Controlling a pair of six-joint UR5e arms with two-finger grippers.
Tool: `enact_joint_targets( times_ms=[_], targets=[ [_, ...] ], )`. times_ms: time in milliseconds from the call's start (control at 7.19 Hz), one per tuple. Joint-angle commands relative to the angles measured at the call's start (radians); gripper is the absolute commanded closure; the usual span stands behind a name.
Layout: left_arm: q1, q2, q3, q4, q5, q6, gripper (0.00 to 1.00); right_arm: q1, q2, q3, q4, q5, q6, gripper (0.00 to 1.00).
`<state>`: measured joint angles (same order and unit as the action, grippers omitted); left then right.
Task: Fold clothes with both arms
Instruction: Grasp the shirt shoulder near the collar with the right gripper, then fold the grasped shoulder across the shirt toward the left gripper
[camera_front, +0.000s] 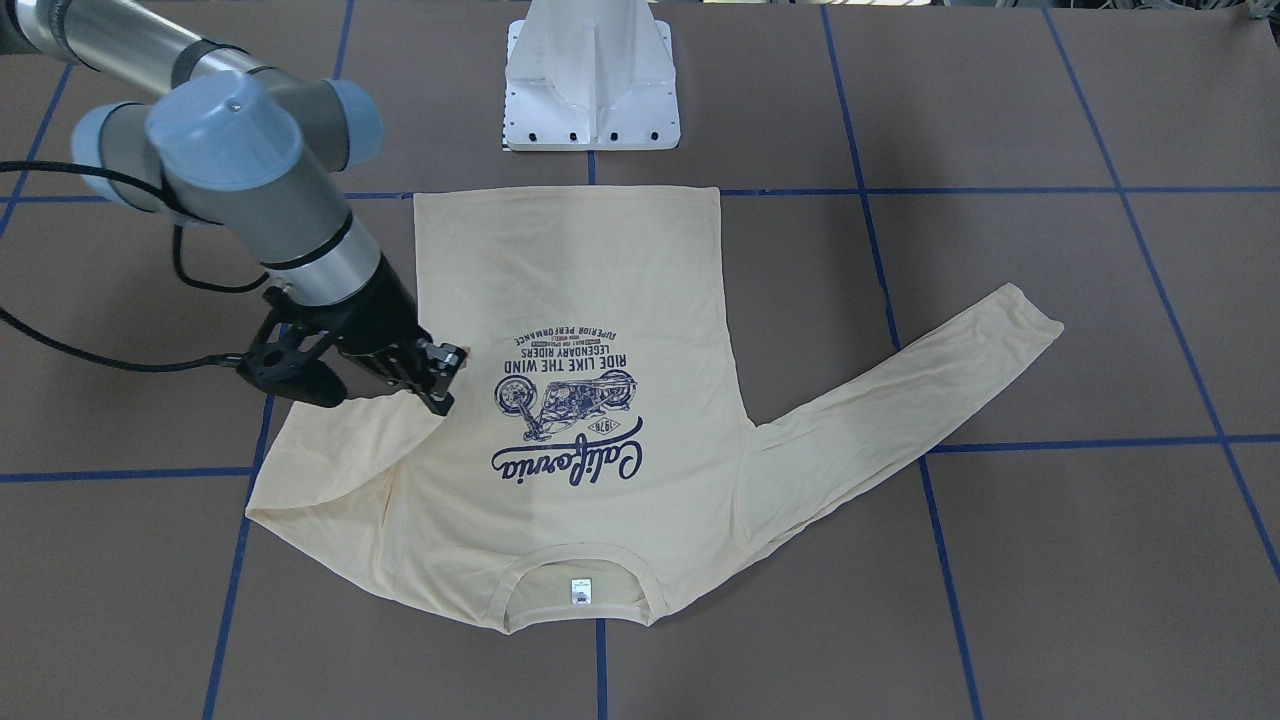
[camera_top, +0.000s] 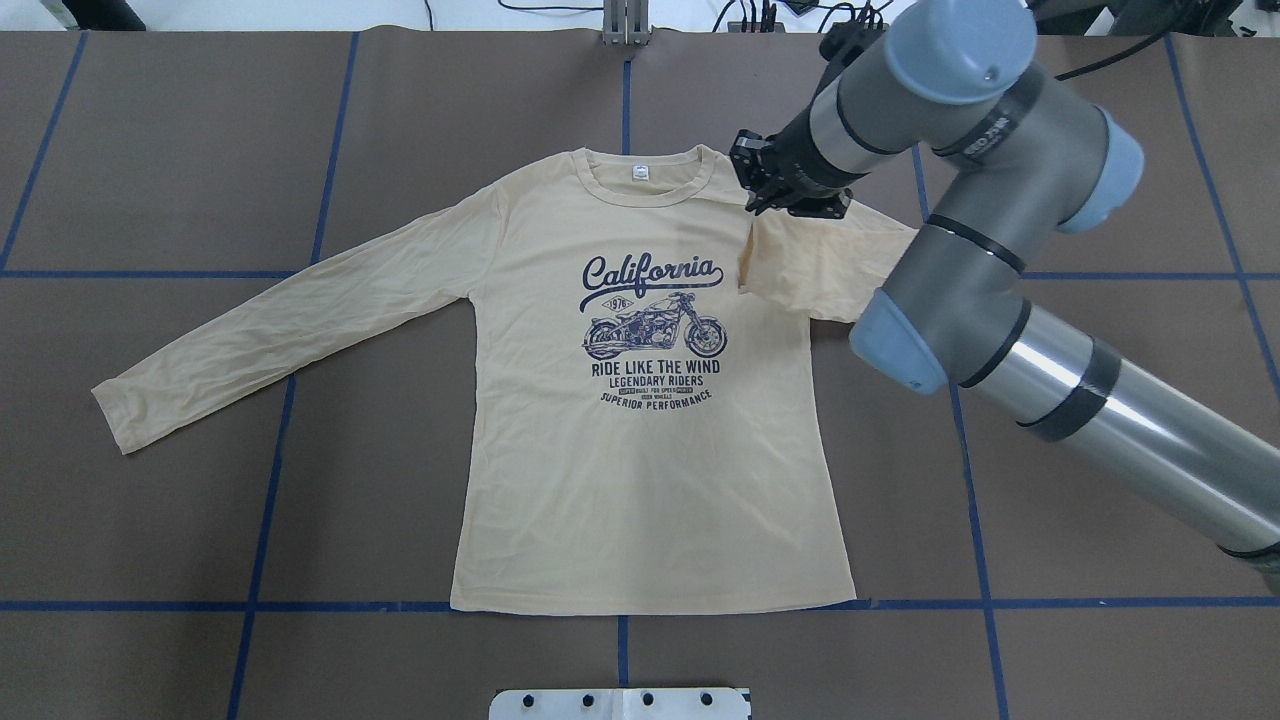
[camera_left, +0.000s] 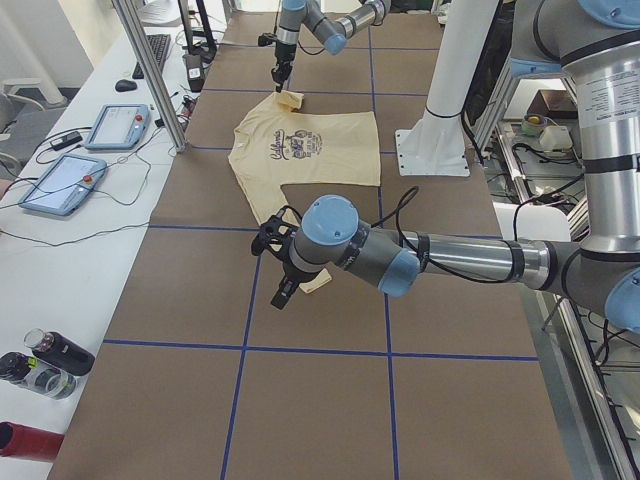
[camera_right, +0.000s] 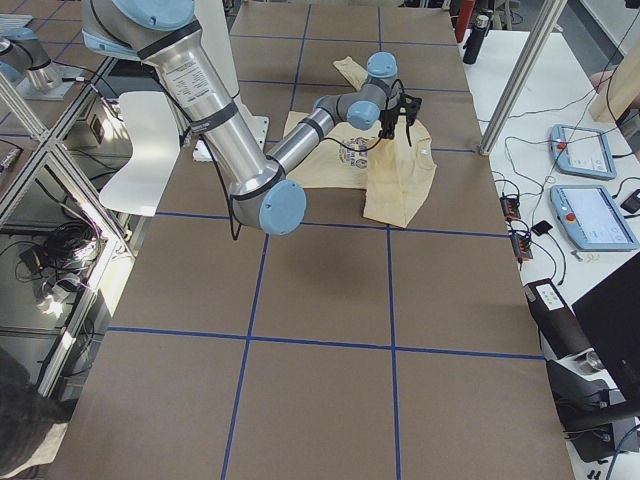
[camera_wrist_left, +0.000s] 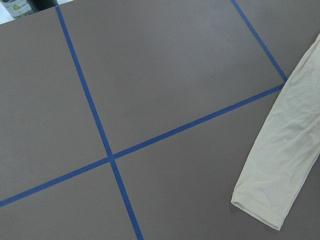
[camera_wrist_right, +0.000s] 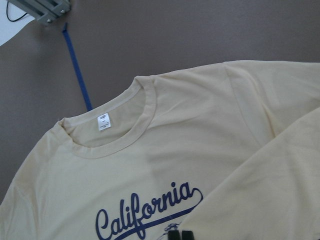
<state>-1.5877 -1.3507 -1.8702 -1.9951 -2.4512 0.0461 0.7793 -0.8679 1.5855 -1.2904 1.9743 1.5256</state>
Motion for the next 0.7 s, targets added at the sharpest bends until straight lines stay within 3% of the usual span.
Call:
enact_joint_targets(
  times_ms=[0, 556],
  targets=[
    [0.000, -0.001, 0.000, -0.002, 0.000, 0.001, 0.00, -0.057, 0.215, -0.160, -0.013, -0.081, 0.007, 1.00],
    [0.000, 0.001, 0.006, -0.001, 0.000, 0.003, 0.00, -0.192, 0.363, -0.266, -0.015, -0.251, 0.005, 1.00]
  ],
)
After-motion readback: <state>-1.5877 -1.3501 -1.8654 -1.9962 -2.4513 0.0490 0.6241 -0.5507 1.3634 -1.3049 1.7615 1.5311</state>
